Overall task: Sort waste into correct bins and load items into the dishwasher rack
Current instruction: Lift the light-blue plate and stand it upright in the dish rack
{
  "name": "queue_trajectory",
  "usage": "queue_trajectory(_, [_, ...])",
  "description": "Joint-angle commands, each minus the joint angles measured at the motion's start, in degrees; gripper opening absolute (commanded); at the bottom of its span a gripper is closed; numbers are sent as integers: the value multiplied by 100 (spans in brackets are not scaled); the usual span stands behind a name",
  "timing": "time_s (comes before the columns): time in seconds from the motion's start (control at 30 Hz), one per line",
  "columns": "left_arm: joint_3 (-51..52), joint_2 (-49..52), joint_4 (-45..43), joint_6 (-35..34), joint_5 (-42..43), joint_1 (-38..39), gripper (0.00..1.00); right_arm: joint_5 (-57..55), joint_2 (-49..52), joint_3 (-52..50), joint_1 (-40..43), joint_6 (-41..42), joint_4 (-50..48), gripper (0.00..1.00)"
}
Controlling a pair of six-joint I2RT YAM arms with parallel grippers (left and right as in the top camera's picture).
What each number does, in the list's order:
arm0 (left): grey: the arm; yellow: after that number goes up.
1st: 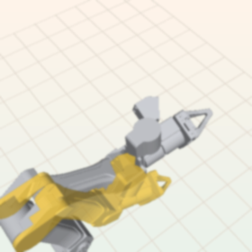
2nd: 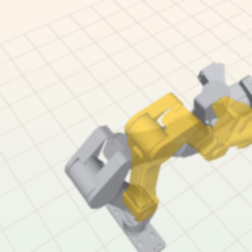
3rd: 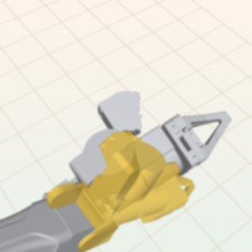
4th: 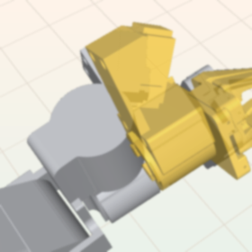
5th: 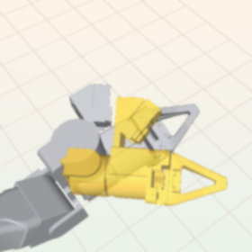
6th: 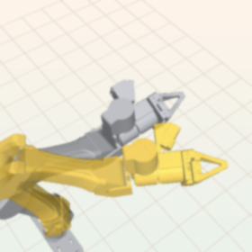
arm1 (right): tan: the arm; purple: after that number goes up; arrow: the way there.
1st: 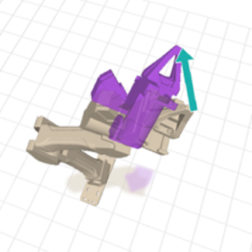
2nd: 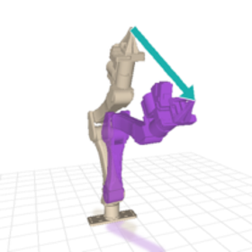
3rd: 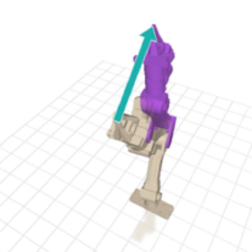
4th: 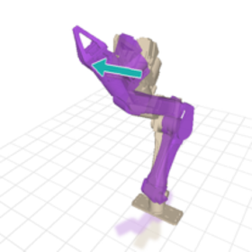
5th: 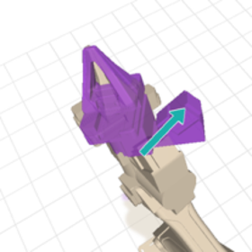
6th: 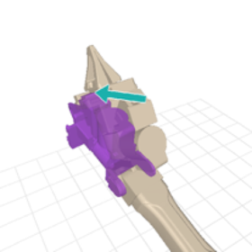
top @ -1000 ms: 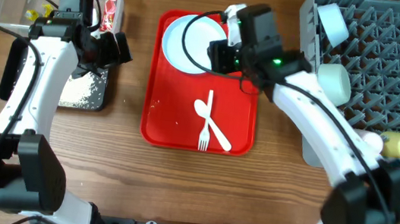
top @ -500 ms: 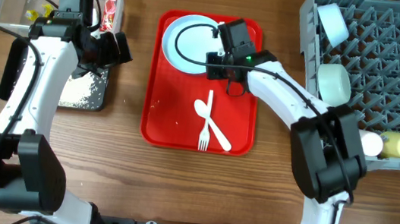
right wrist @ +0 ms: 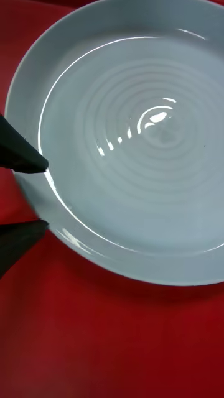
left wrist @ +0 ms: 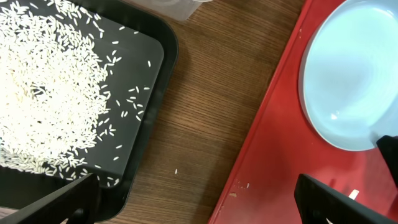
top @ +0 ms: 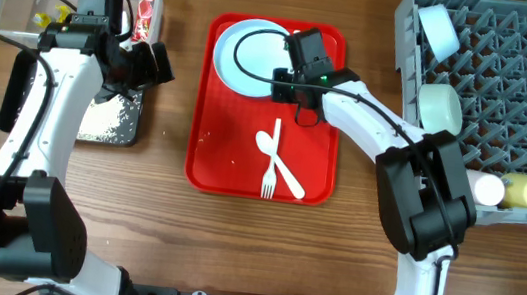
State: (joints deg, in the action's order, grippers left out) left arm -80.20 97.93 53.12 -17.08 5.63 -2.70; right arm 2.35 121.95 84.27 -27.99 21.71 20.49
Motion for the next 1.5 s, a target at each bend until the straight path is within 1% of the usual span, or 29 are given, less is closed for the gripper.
queue_trajectory(0.0, [-37,33,-13,11,-57,-15,100,-118,144,90,28,114,33,32])
queue_trajectory(0.3, [-37,33,-13,11,-57,-15,100,-387,199,72,87,188,4,29])
queue_trajectory(0.4, [-37,33,-13,11,-57,-15,100,-387,328,72,85,186,-13,24])
queue_trajectory(0.47, [-37,35,-13,11,-57,-15,100,-387,455,72,87,190,-44,18])
queue_trajectory(0.63, [-37,35,-13,11,-57,-15,100,-389,654,72,98,179,-190,13])
queue_trajectory(0.73, [-37,35,-13,11,-57,-15,100,-385,654,74,138,96,-267,4])
queue_trajectory(0.93, [-37,35,-13,11,-57,-15,100,-428,573,92,297,44,-101,4])
queue_trajectory(1.0, [-37,33,-13,11,-57,-15,100,-455,407,92,411,-116,-15,4])
queue_trajectory(1.13, [-37,33,-13,11,-57,-15,100,-1021,-293,92,774,-507,291,4])
queue_trajectory(1.27, [-37,33,-13,11,-57,-15,100,-1919,-1307,92,1172,-1126,483,4])
queue_trajectory(1.47, [-37,33,-13,11,-57,-15,100,-2951,-2817,92,1923,-1939,326,4])
